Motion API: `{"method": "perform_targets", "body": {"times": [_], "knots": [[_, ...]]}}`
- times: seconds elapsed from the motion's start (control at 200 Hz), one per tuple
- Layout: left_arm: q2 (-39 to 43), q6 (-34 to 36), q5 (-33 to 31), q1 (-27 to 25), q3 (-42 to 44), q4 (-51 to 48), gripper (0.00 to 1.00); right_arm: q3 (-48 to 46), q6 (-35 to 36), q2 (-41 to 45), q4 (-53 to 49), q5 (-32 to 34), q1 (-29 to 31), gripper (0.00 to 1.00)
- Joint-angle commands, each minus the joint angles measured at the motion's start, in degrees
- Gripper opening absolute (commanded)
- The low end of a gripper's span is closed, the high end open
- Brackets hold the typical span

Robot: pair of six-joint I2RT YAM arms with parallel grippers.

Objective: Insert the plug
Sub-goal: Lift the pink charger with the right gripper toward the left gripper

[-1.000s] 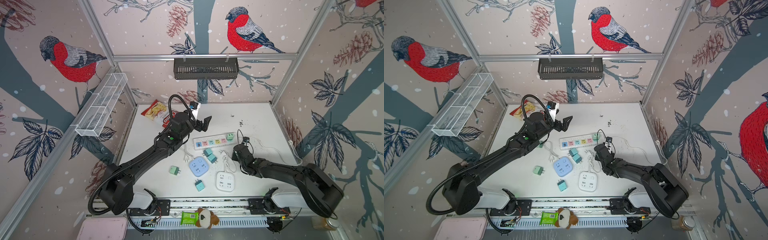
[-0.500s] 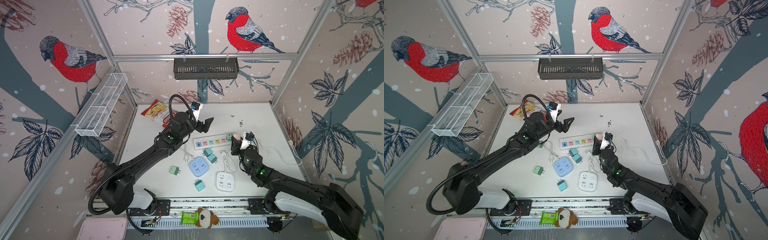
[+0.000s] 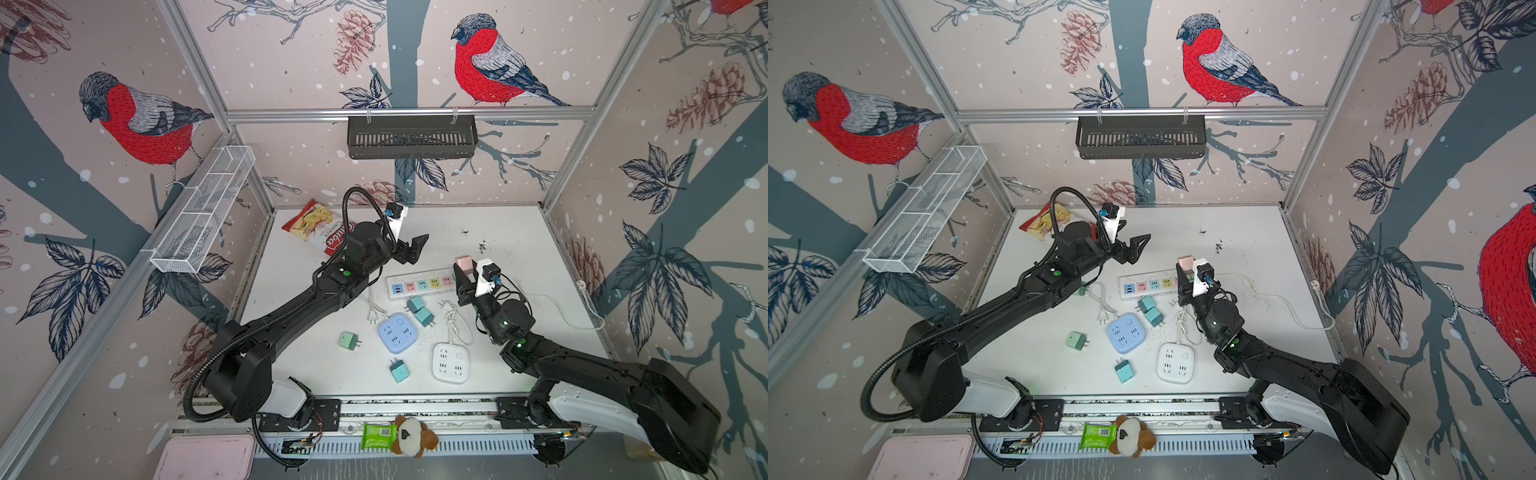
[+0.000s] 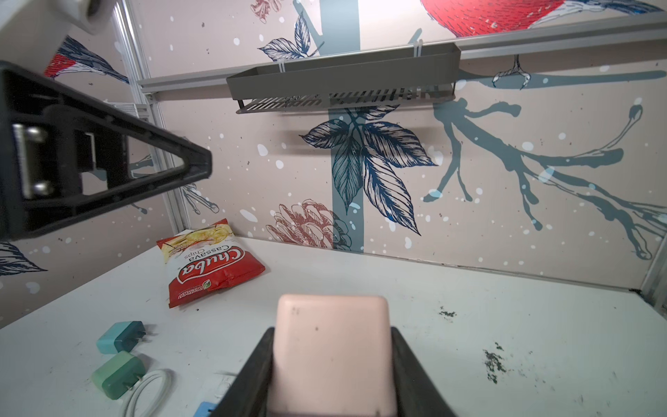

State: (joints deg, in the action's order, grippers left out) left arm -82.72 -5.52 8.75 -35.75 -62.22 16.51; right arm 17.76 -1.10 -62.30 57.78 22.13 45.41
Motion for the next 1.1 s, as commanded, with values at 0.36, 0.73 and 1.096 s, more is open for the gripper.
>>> {"method": "perform_targets", "body": {"times": [0.36, 0.73, 1.096], "knots": [[-2.63, 0.14, -0.23, 0.15, -3.53, -0.76, 0.89, 4.01, 13.69, -9.24, 14.71, -6.47, -0.24, 0.01], [-1.79, -0.81, 0.11, 0.13, -3.09, -1.23, 0.89, 2.96, 14.33, -8.41, 17.51, -8.91, -0.36, 0.01], [-2.18, -0.73, 4.42, 0.15, -3.57, -1.34, 0.86, 1.93, 16.21, -8.14, 18.02, -10.39, -0.58, 0.01]]}}
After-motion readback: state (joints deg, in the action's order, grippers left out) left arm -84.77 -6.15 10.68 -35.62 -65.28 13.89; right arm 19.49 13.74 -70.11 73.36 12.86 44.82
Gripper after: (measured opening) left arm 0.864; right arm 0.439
